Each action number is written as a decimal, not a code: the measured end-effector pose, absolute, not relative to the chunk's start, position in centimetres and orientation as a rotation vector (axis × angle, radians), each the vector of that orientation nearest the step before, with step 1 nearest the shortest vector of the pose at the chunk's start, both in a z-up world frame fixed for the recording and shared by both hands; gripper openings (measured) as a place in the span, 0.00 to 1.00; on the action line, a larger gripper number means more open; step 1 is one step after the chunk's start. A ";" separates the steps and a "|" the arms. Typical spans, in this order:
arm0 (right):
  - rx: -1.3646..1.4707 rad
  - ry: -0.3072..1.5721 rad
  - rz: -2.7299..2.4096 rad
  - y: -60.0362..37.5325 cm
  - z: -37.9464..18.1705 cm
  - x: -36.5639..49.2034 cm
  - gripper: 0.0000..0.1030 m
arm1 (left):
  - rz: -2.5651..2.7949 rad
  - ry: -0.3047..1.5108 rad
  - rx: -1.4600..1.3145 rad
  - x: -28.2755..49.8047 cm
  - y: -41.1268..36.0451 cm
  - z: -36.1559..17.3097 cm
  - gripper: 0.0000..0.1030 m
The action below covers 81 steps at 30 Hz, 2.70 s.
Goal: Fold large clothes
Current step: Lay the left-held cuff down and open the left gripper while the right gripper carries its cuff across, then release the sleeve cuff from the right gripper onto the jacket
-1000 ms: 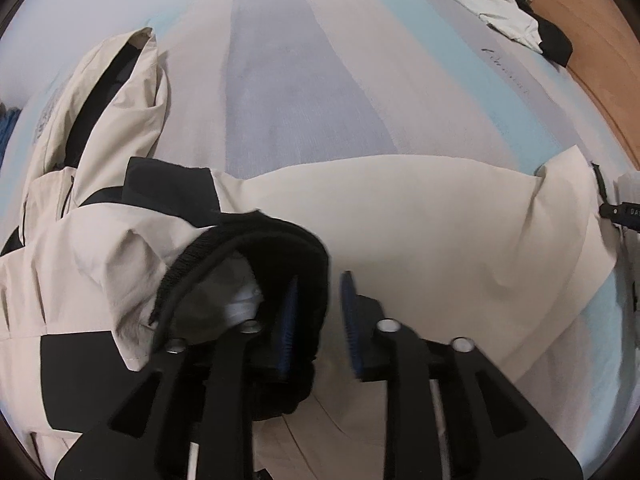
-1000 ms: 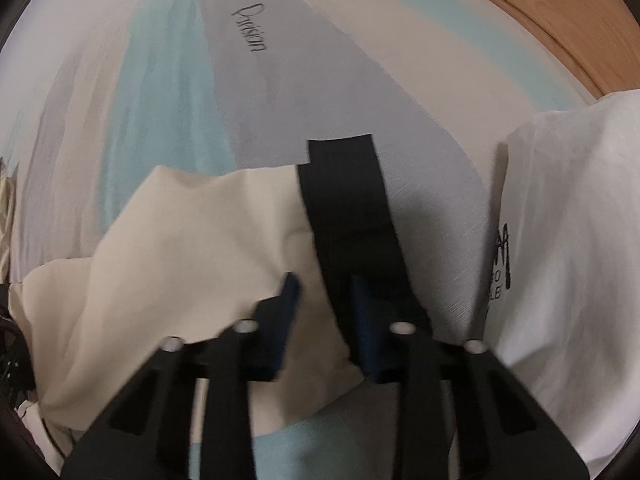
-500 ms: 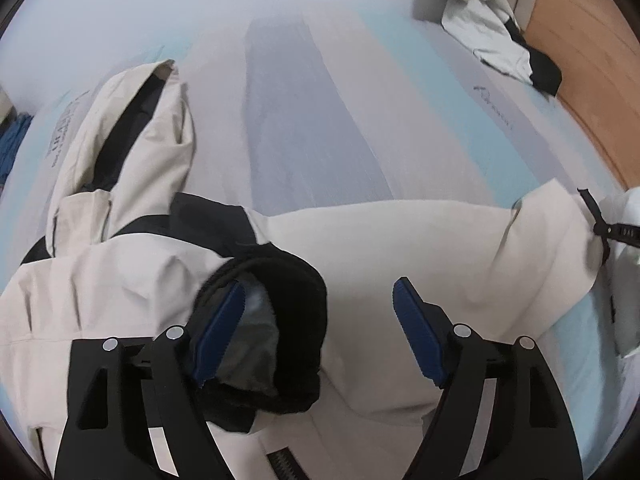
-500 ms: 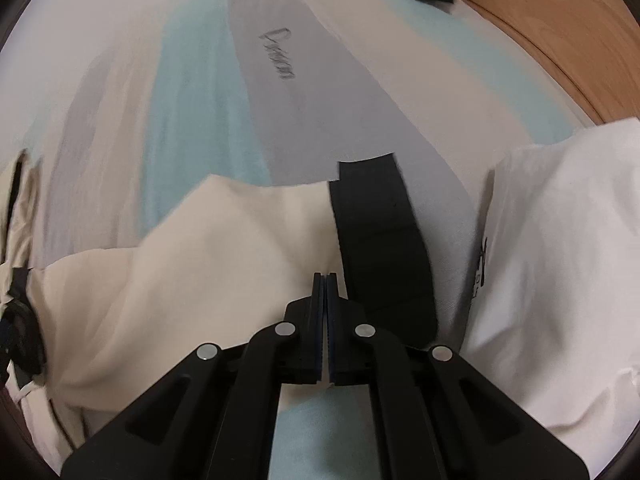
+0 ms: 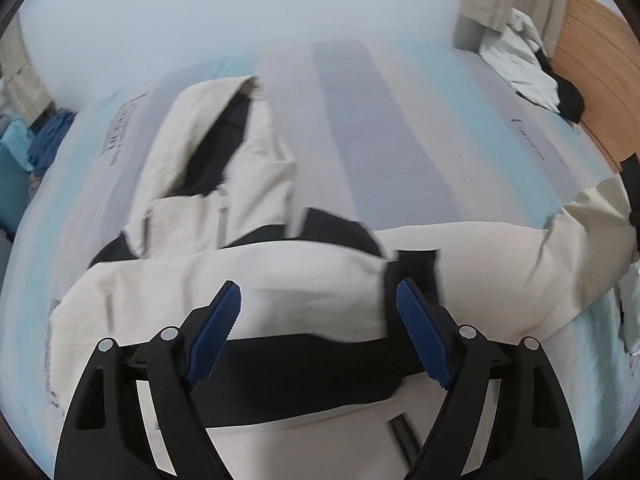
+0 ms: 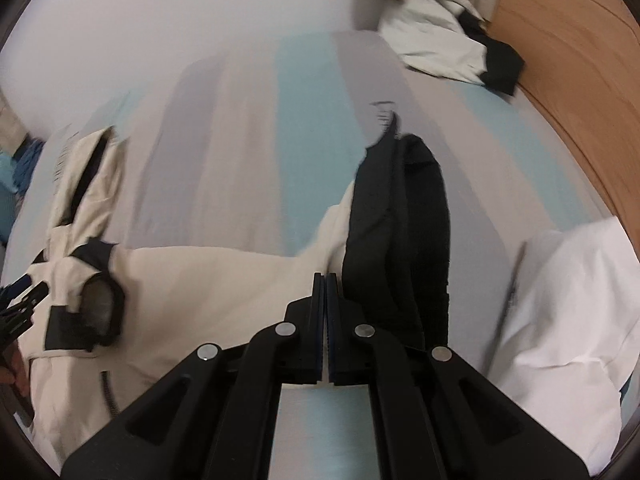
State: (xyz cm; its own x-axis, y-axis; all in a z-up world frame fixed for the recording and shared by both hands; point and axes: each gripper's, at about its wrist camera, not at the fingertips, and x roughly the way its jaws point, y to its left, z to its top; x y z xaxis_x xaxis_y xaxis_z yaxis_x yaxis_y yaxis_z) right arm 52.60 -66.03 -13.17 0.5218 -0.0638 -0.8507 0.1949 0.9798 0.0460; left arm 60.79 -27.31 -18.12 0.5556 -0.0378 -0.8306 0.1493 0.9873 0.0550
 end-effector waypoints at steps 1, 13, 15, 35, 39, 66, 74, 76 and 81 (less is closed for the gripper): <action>0.142 1.006 -0.145 -64.8 -12.7 52.7 0.00 | -0.103 0.974 0.120 60.7 -26.5 -17.9 0.77; 0.091 0.968 -0.044 -48.5 -9.0 53.6 0.00 | -0.017 0.963 0.087 58.6 -13.7 -15.9 0.77; 0.079 0.964 -0.019 -45.1 -9.0 53.8 0.00 | -0.009 0.980 0.072 58.6 -11.2 -16.1 0.77; 0.049 1.025 0.205 -14.5 -13.4 54.9 0.00 | 0.099 1.057 0.026 56.6 12.5 -17.8 0.77; 0.024 1.051 0.258 -8.7 -14.7 55.2 0.00 | 0.099 1.062 0.004 56.8 15.0 -18.0 0.77; -0.248 1.174 0.311 4.0 -24.6 52.1 0.02 | 0.127 1.124 -0.045 54.8 22.1 -21.6 0.85; -0.169 1.159 0.402 1.7 -22.4 51.0 0.29 | 0.106 1.122 -0.048 54.4 21.5 -20.4 0.88; -0.153 1.138 0.380 1.0 -21.4 50.8 0.43 | 0.098 1.115 -0.053 54.3 21.1 -19.8 0.89; -0.085 1.083 0.309 -1.4 -17.6 49.7 0.73 | 0.061 1.099 -0.046 54.3 19.3 -17.6 0.91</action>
